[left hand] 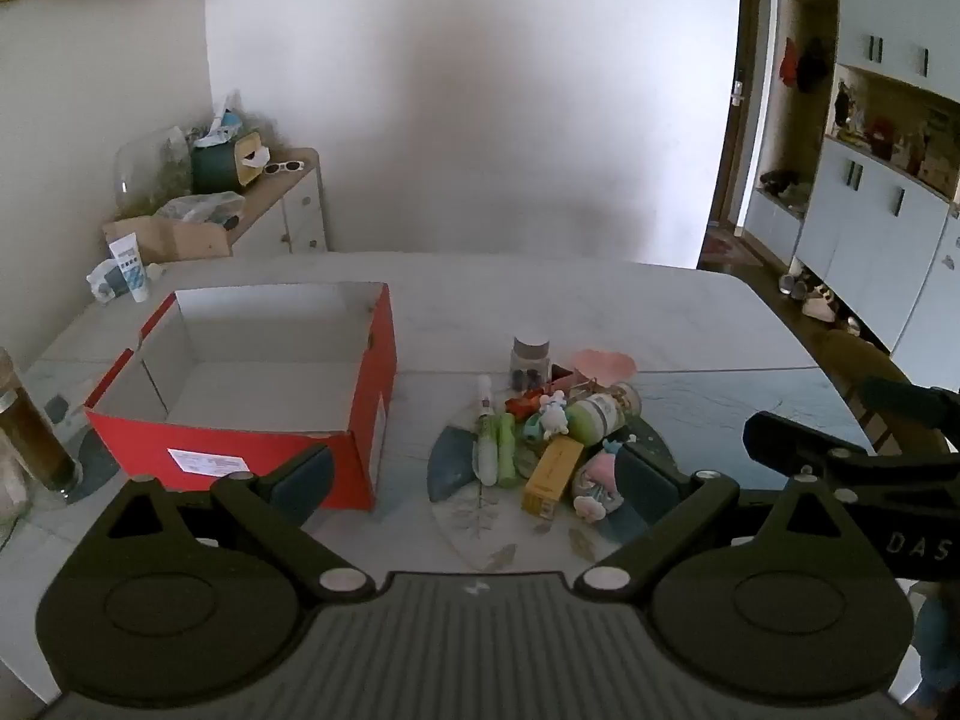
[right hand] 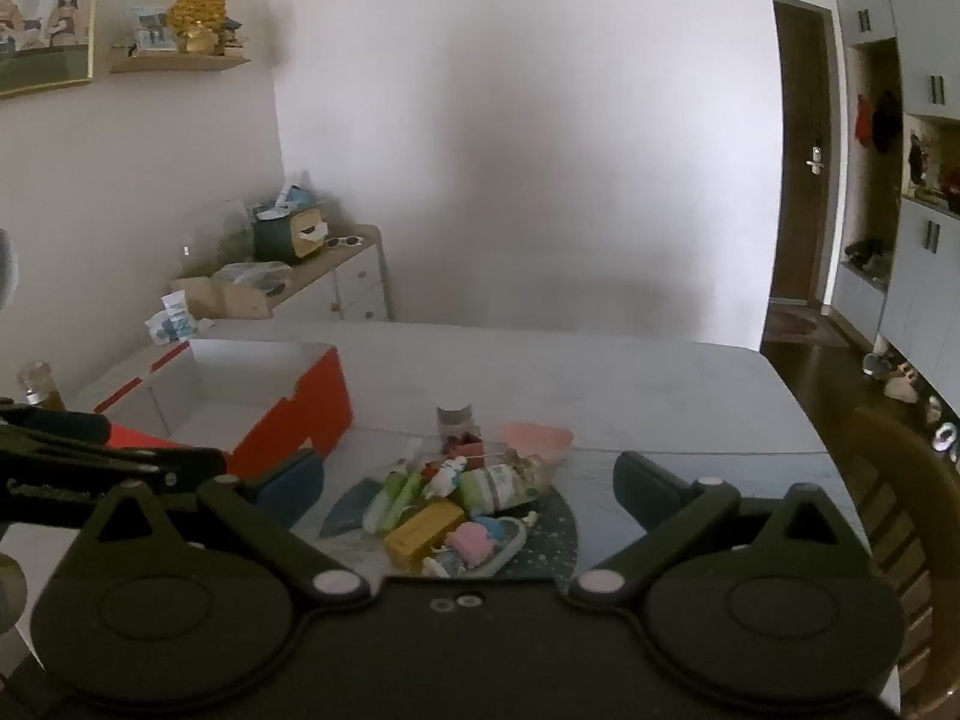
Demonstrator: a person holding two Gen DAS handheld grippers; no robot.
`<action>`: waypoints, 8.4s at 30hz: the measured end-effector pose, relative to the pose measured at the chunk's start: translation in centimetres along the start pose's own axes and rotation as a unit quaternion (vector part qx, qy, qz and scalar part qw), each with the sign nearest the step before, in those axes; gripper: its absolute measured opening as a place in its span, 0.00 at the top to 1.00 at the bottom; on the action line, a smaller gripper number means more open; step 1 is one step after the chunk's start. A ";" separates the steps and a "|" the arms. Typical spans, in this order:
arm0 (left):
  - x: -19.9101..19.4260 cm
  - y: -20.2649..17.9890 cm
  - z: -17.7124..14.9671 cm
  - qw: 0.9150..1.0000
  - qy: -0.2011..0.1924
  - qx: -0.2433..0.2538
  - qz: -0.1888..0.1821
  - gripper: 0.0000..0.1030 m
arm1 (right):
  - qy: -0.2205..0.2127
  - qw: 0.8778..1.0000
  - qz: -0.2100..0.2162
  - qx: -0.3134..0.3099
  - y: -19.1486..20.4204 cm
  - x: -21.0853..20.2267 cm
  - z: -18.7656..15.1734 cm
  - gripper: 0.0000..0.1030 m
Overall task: Organize rigid objects
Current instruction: 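Move both tools toward the cluster of items on the table, then grasp the yellow box with the left tool while the right tool grasps the pink-haired doll, then carry yellow box and doll into the red box and open both tools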
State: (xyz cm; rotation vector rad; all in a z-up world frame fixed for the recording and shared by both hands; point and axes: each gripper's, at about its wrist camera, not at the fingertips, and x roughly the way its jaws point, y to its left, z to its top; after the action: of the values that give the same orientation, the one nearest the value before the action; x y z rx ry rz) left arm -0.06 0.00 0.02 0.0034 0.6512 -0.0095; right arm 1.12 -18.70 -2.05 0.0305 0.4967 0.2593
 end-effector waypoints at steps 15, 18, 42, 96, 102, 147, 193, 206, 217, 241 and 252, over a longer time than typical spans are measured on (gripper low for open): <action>0.9 0.9 0.0 0.999 0.034 -0.021 -0.013 0.02 | 0.001 1.000 0.020 0.003 0.2 0.4 0.2 0.00; 0.9 1.0 0.0 0.999 0.039 -0.025 -0.015 0.02 | 0.002 1.000 0.020 0.004 0.3 0.3 0.2 0.00; 0.4 -0.9 0.8 1.000 0.020 -0.009 -0.013 0.02 | -0.024 1.000 0.004 -0.003 -0.5 -0.6 0.3 0.01; 20.8 -1.0 -0.8 0.977 0.125 0.090 -0.147 0.06 | 0.141 0.968 0.077 -0.193 -0.7 14.8 -5.8 0.25; 22.4 -1.6 -1.1 0.973 0.141 0.102 -0.150 0.28 | 0.146 0.959 0.100 -0.220 -0.4 16.6 -6.3 0.30; 18.9 -1.6 -1.5 0.973 0.149 0.105 -0.142 0.73 | 0.135 0.975 0.125 -0.127 -2.0 11.4 -5.5 0.43; 13.9 23.3 6.3 0.996 0.089 0.023 -0.008 0.73 | 0.144 0.967 0.148 -0.149 20.8 19.3 6.6 0.43; 21.9 26.4 6.6 0.990 0.138 0.036 -0.009 0.73 | 0.239 0.954 0.108 -0.145 24.7 28.1 4.2 0.43; 26.1 26.9 5.2 0.980 0.189 0.057 -0.010 0.73 | 0.291 0.938 0.115 -0.152 26.5 31.3 2.5 0.43; 29.2 26.4 4.6 0.960 0.267 0.079 -0.014 0.72 | 0.343 0.924 0.080 -0.150 27.7 34.8 1.5 0.39; 28.3 26.8 4.8 0.967 0.245 0.066 -0.014 0.40 | 0.312 0.934 0.090 -0.147 27.1 33.1 1.7 0.36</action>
State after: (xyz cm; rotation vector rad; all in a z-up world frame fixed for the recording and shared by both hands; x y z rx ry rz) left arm 25.59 26.56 -13.29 0.1288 1.1451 -0.0815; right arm 23.52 15.90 -13.58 -0.3106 1.0863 0.5263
